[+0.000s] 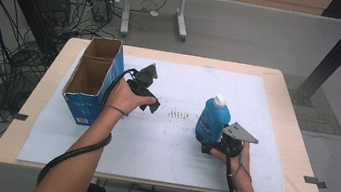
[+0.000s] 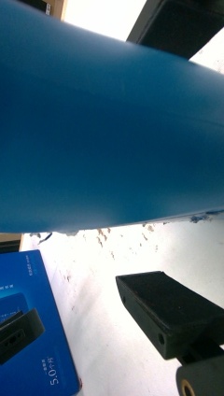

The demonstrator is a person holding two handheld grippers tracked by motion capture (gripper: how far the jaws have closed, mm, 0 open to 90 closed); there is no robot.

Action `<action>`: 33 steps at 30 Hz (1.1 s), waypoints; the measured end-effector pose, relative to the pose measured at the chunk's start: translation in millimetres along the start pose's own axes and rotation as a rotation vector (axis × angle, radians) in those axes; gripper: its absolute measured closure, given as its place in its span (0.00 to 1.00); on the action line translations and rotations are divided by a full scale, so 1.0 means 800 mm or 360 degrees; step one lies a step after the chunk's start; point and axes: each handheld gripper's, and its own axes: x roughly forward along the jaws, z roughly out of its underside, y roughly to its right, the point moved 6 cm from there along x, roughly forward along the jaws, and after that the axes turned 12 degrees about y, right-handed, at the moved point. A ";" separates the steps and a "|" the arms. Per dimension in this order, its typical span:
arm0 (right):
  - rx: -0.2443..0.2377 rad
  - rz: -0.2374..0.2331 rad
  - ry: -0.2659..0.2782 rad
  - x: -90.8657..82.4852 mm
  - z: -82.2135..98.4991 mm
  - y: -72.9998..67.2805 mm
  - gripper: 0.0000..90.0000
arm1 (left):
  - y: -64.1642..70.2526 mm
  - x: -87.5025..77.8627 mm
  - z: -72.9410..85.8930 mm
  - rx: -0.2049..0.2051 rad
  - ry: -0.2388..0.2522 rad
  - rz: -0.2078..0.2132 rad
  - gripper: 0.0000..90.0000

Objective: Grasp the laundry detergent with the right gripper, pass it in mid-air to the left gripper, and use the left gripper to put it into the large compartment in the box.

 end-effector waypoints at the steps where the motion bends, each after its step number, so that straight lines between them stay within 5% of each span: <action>1: 0.0000 0.0001 0.0001 0.000 0.000 0.000 0.04 | 0.000 0.000 0.000 0.0003 -0.0001 0.0002 0.12; 33: 0.0005 0.0026 0.0017 0.005 0.001 0.004 0.09 | 0.000 0.002 0.002 -0.0001 -0.0005 0.0008 0.12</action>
